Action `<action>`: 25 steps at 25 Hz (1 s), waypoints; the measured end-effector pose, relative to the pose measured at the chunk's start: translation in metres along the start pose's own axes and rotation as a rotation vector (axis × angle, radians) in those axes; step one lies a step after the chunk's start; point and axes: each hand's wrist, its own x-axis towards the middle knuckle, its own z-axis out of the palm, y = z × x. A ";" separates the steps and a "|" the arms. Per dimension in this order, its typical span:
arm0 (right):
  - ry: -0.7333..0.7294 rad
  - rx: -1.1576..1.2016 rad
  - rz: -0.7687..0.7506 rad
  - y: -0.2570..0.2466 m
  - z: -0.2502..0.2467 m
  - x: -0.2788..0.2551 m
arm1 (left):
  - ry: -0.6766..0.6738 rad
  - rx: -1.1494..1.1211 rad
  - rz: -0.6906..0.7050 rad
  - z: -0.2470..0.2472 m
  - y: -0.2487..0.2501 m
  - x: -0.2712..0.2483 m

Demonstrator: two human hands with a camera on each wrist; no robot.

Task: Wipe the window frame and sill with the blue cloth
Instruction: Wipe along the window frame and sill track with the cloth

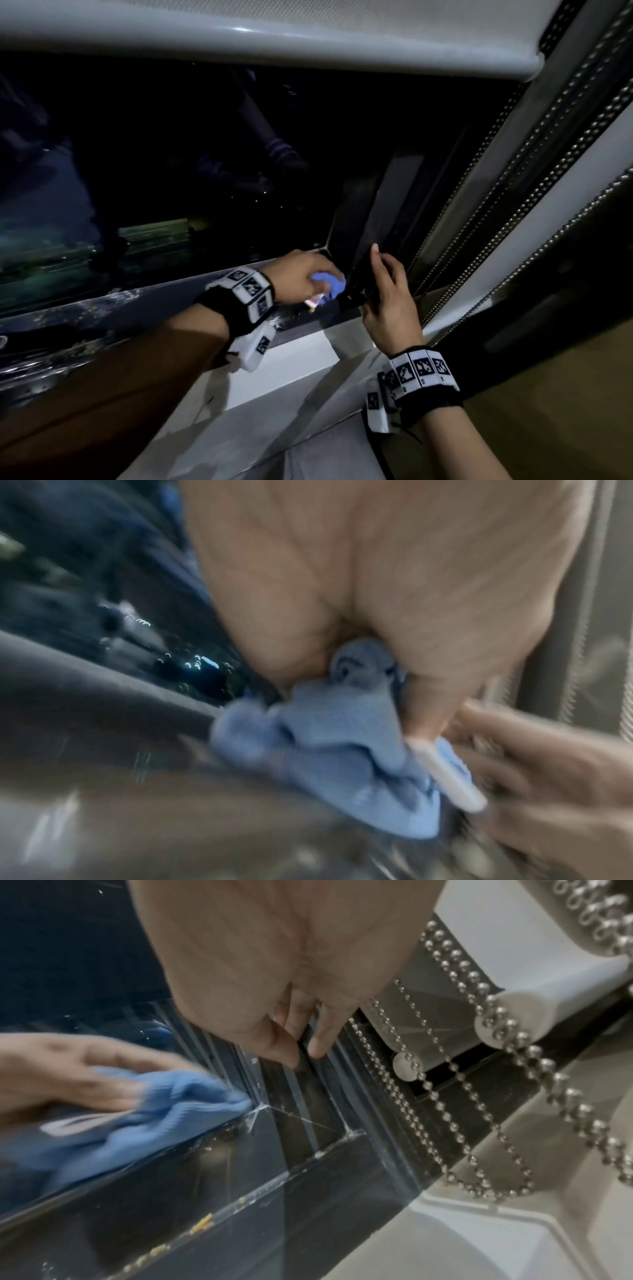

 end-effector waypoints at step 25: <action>-0.055 0.016 0.034 -0.010 -0.006 0.000 | -0.090 0.156 -0.094 -0.011 0.012 -0.012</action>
